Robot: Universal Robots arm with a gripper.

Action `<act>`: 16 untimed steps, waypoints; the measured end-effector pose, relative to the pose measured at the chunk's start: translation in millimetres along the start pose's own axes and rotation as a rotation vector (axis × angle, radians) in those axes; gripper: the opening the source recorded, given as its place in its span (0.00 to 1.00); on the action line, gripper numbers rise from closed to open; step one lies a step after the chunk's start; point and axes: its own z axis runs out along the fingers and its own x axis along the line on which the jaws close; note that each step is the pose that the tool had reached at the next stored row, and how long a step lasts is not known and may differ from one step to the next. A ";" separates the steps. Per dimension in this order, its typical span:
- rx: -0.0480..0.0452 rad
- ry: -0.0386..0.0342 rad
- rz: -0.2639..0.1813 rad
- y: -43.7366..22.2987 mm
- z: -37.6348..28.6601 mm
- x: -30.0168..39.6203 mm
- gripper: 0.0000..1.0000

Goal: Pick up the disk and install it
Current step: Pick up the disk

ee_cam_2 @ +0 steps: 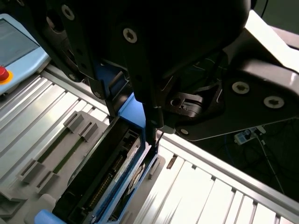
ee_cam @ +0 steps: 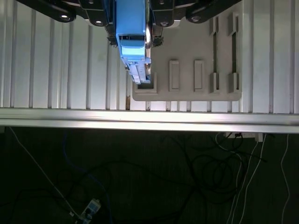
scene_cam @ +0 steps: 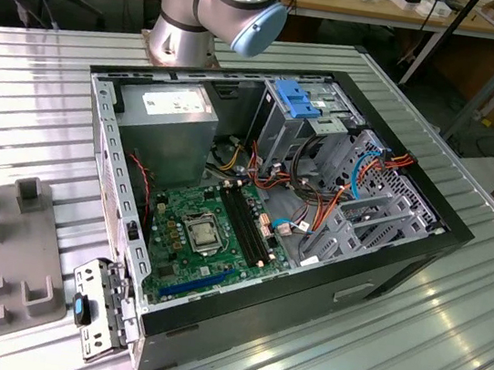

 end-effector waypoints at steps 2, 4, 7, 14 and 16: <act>0.0001 0.0000 0.000 0.0 -2.0 -0.1 0.37; 0.0000 0.0000 0.000 -0.1 -3.2 -0.1 0.37; 0.0000 0.0000 0.000 -0.1 -4.3 -0.1 0.37; 0.0000 0.0000 0.000 -0.1 -6.6 -0.2 0.37; 0.0001 0.0000 0.000 -0.2 -7.6 -0.3 0.37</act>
